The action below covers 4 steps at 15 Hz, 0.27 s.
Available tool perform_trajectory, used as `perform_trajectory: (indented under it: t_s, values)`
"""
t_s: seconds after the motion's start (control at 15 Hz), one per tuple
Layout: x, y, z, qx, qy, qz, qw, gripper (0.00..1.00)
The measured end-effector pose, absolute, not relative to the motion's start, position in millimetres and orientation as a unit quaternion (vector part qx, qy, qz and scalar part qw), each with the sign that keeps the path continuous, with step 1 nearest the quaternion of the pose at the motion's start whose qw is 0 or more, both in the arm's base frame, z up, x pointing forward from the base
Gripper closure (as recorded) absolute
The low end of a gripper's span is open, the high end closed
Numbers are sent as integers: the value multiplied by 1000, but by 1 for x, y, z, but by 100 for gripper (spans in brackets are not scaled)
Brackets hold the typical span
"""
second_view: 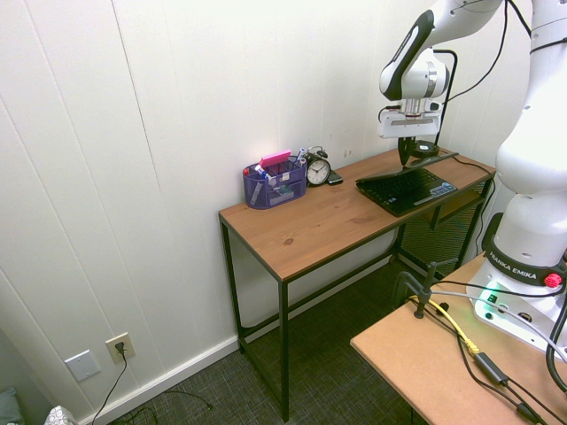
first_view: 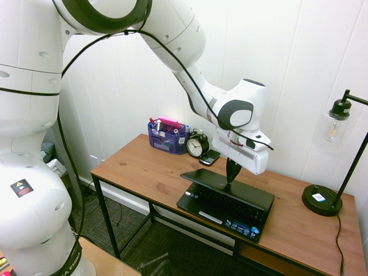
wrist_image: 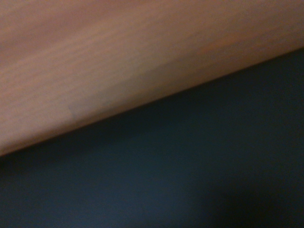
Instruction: Close the laptop lid
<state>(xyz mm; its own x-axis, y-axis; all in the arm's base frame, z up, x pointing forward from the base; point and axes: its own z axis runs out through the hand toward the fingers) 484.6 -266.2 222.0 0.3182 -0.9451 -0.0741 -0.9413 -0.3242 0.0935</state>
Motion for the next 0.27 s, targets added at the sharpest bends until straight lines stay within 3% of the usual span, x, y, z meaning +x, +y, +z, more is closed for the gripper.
perform_trajectory:
  t_s: [0.27]
  values:
    - [474, -269, 189, 815, -575, -68, 8, 100]
